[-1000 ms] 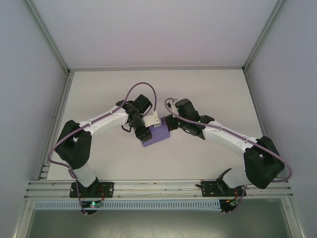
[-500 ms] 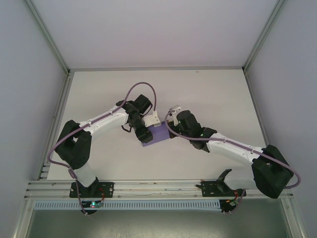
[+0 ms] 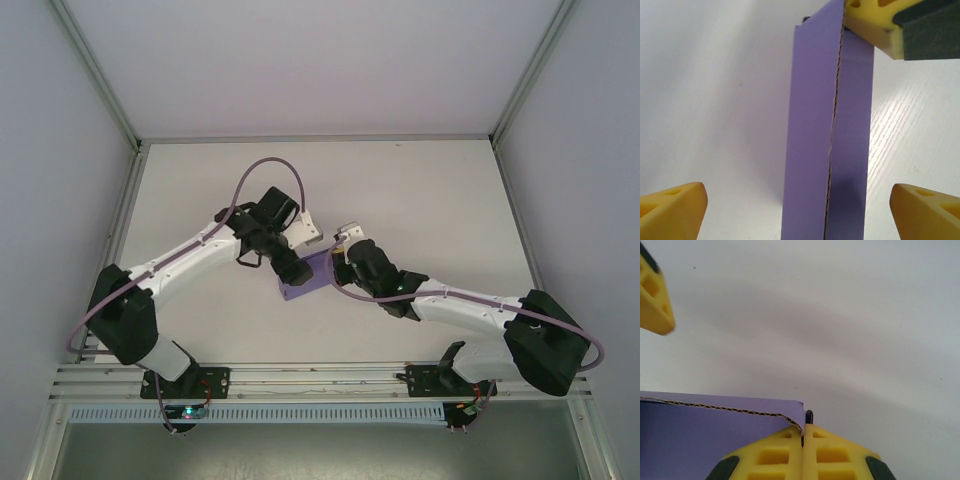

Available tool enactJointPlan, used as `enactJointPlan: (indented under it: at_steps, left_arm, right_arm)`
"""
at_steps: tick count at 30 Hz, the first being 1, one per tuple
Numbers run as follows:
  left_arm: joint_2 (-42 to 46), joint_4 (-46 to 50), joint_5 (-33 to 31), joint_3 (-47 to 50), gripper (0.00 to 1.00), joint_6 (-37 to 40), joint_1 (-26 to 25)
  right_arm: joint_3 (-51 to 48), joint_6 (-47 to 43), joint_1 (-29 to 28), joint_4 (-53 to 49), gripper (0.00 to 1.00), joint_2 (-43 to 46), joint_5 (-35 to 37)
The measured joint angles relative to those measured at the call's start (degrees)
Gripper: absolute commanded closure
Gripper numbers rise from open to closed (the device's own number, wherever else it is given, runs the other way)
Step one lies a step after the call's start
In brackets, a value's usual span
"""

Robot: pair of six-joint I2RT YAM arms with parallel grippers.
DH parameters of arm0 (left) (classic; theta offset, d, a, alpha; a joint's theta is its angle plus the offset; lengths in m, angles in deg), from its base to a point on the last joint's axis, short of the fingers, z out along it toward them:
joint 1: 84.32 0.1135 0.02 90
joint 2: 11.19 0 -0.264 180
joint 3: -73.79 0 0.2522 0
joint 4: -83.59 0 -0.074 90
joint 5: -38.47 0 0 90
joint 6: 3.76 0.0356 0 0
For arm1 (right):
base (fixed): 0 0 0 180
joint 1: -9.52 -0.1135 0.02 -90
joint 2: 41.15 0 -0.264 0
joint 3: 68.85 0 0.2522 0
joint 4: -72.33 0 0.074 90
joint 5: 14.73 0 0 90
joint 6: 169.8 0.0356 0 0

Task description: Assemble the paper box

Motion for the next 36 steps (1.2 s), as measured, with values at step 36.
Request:
enactJointPlan:
  at_steps: [36]
  left_arm:
    - [11.96,1.18,-20.31,6.64,0.36,-39.98,-6.43]
  right_arm:
    - [5.57,13.07,-8.20,-11.06,1.00,-4.00,18.51]
